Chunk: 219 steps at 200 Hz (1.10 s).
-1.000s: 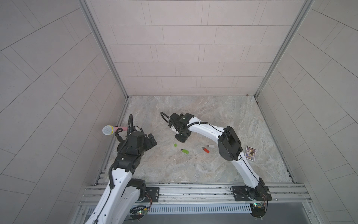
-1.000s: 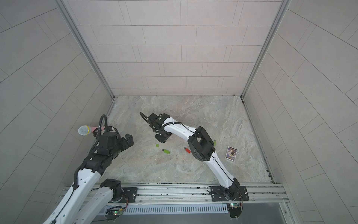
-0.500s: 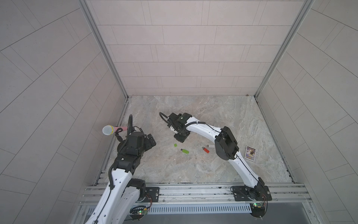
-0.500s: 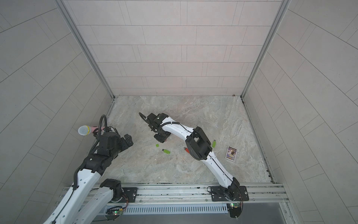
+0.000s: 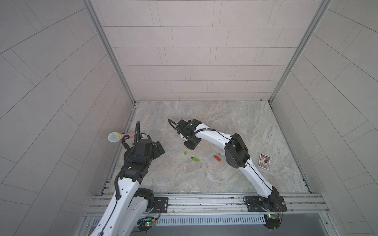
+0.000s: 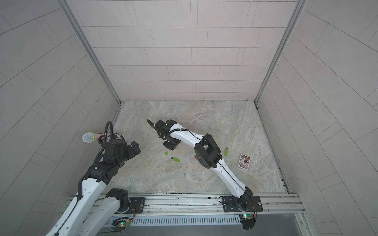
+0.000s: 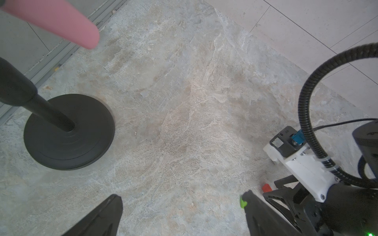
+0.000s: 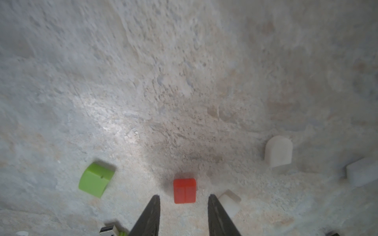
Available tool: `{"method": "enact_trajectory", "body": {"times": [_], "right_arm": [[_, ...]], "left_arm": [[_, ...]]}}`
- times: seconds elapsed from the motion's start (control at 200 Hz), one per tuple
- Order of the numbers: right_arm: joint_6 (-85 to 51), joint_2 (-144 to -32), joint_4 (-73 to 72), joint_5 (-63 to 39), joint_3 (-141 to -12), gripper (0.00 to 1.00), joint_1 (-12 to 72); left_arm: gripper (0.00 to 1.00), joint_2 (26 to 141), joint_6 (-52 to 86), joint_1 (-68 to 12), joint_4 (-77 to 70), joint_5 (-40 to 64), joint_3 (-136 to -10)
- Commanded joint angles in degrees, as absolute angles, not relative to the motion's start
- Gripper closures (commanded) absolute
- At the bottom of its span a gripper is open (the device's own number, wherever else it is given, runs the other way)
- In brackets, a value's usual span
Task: Close the usb drive cover
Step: Pick up the cover from the center of the board.
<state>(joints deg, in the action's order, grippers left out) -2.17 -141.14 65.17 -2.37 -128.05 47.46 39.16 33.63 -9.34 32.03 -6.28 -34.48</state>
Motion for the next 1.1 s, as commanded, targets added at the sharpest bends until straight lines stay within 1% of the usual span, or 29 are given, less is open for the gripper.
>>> {"method": "enact_trajectory", "body": {"times": [0.0,0.27,0.505,0.57,0.821,0.886,0.931,0.976,1.091], "right_arm": [[-2.1,-143.3,67.1,-3.2,-129.2,0.62,47.0],[-1.8,-144.5,67.6,-5.3,-129.4,0.63,46.8],[-1.4,-145.4,68.4,-6.1,-129.5,0.70,46.7],[-1.3,-145.8,68.6,-6.1,-129.6,0.74,46.6],[-1.1,-145.5,69.1,-5.8,-128.8,0.76,46.6],[-0.7,-145.0,68.9,-5.9,-128.5,0.81,46.6],[-0.8,-144.7,68.5,-5.4,-128.2,0.80,46.6],[-1.0,-144.6,68.5,-5.2,-128.3,0.77,46.6],[-1.4,-144.6,68.5,-6.1,-128.8,0.73,46.5]], "left_arm": [[0.00,39.1,33.4,-9.1,32.8,-7.0,-36.3],[0.00,39.1,33.4,-9.2,33.2,-4.3,-36.1],[0.00,38.8,33.4,-9.1,33.3,-4.0,-36.2],[0.00,38.6,33.3,-9.1,33.4,-3.9,-36.2],[0.00,37.8,33.4,-9.2,34.1,-2.7,-36.3],[0.00,37.7,33.7,-9.2,34.1,-2.4,-36.2],[0.00,37.7,33.7,-9.2,34.1,-2.1,-36.2],[0.00,37.6,33.7,-9.2,34.1,-1.9,-36.1],[0.00,37.5,33.8,-9.2,34.3,-1.8,-36.2]]}}
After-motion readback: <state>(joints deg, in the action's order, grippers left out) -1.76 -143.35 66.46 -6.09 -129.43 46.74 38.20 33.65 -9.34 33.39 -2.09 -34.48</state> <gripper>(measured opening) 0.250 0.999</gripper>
